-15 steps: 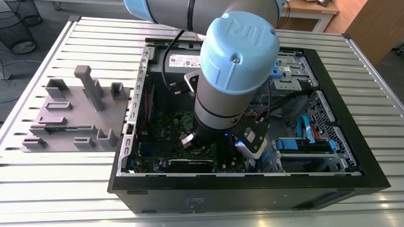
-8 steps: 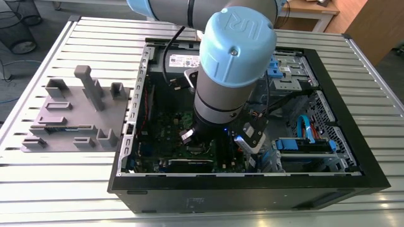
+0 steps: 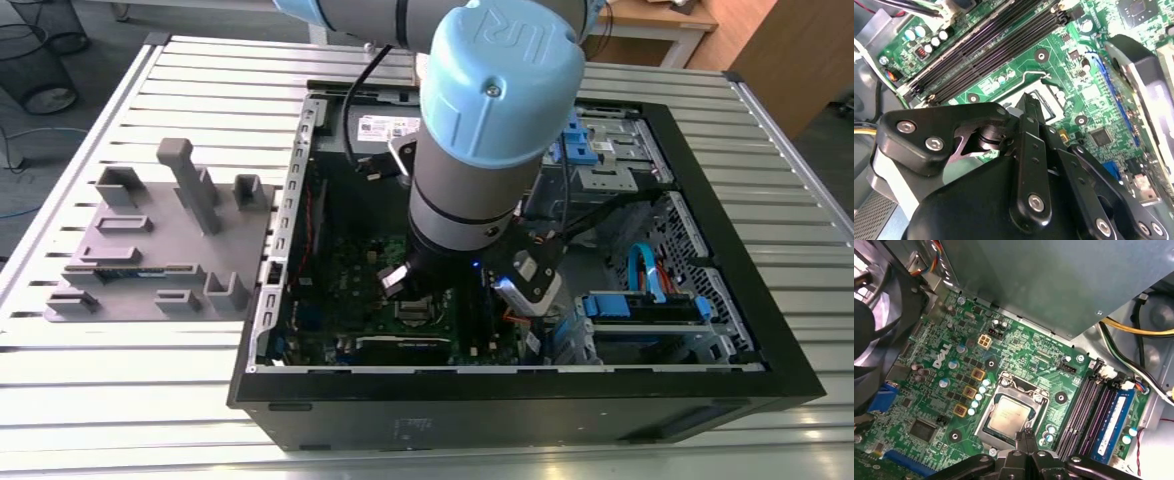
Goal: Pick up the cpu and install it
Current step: 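Install the first cpu locking lever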
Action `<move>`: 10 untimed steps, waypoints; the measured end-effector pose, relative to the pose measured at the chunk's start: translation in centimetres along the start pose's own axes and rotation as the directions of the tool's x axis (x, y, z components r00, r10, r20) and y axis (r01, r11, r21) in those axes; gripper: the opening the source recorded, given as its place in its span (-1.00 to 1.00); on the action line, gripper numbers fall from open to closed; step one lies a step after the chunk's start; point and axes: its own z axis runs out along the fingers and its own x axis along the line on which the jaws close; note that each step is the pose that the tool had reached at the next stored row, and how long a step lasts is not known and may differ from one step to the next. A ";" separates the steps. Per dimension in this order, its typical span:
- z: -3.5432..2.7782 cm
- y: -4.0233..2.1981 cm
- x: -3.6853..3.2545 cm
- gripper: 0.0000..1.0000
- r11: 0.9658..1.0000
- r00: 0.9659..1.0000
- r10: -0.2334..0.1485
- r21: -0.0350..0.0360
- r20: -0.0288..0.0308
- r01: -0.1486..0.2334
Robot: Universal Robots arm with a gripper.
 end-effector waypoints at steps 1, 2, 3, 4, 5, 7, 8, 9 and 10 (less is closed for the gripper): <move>-0.14 0.02 -0.01 -0.79 1.000 1.000 0.000 0.000 0.000 0.000; -0.19 0.05 -0.01 -0.79 1.000 1.000 0.001 0.000 0.000 -0.001; -0.18 0.07 0.05 -0.79 1.000 1.000 0.001 0.000 0.001 -0.001; -0.18 0.12 0.17 -0.79 1.000 1.000 0.001 0.000 0.001 -0.001; -0.18 0.21 0.37 -0.79 1.000 1.000 0.001 0.001 0.002 -0.001; -0.17 0.42 0.84 -0.79 1.000 1.000 0.000 0.002 0.005 0.000; -0.17 0.52 1.06 -0.79 1.000 1.000 0.000 0.003 0.006 0.000; -0.17 0.57 1.15 -0.79 1.000 1.000 0.001 0.003 0.006 -0.001; -0.18 0.57 1.15 -0.79 1.000 1.000 0.001 0.003 0.007 -0.001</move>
